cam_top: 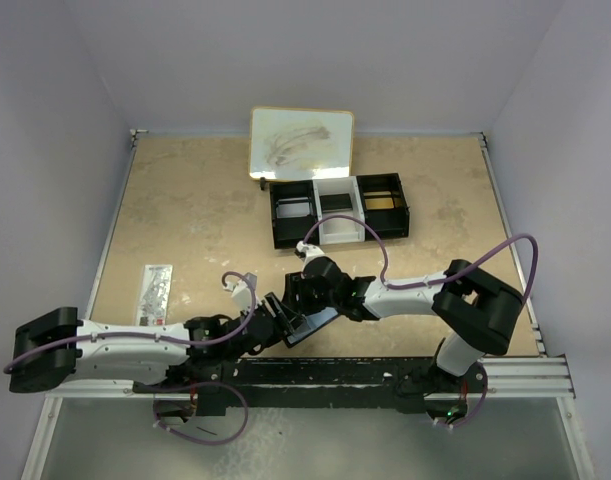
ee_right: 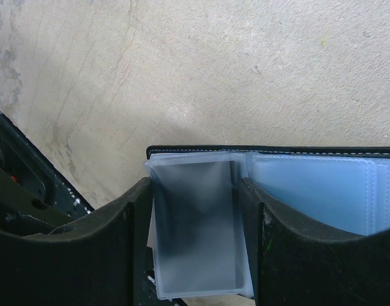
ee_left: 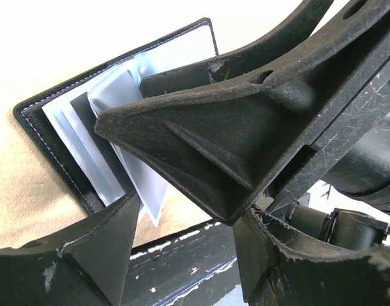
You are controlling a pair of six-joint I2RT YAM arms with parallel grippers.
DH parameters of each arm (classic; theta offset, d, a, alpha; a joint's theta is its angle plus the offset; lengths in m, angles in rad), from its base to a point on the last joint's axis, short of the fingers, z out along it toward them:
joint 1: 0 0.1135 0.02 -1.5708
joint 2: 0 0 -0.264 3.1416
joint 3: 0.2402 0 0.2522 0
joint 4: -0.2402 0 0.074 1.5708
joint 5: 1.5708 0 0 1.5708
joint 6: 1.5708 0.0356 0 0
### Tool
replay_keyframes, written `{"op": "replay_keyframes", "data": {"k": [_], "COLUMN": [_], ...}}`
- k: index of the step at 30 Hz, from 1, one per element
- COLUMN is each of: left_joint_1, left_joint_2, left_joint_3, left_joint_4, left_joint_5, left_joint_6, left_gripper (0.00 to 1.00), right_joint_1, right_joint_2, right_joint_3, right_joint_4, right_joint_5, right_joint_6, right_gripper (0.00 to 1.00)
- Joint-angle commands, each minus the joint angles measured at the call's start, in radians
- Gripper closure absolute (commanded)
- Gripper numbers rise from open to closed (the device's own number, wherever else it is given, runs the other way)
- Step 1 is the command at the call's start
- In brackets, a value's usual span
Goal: Take the credit cards out of the card holder
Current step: Adjust the card holder at the center of the board.
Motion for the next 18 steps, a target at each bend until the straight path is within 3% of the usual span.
{"op": "replay_keyframes", "data": {"k": [1,4,15,18], "left_joint_1": [0.002,0.002,0.002,0.002], "left_joint_2": [0.039,0.065,0.165,0.190], "left_joint_3": [0.013,0.009,0.030,0.029], "left_joint_4": [-0.018,0.016,0.130,0.124], "left_joint_5": [-0.026,-0.025,-0.060,-0.060], "left_joint_6": [-0.016,-0.015,0.031,0.028], "left_gripper": [0.43,0.44,0.71,0.73], "right_joint_1": [0.006,0.006,0.007,0.007], "right_joint_2": [0.053,0.051,0.021,-0.006], "right_joint_3": [0.003,0.000,-0.009,-0.016], "right_joint_4": [-0.061,-0.059,-0.044,-0.024], "right_joint_5": [-0.016,-0.014,-0.027,-0.040], "right_joint_6": [0.001,0.004,0.009,0.012], "right_gripper": [0.43,0.43,0.43,0.42]}}
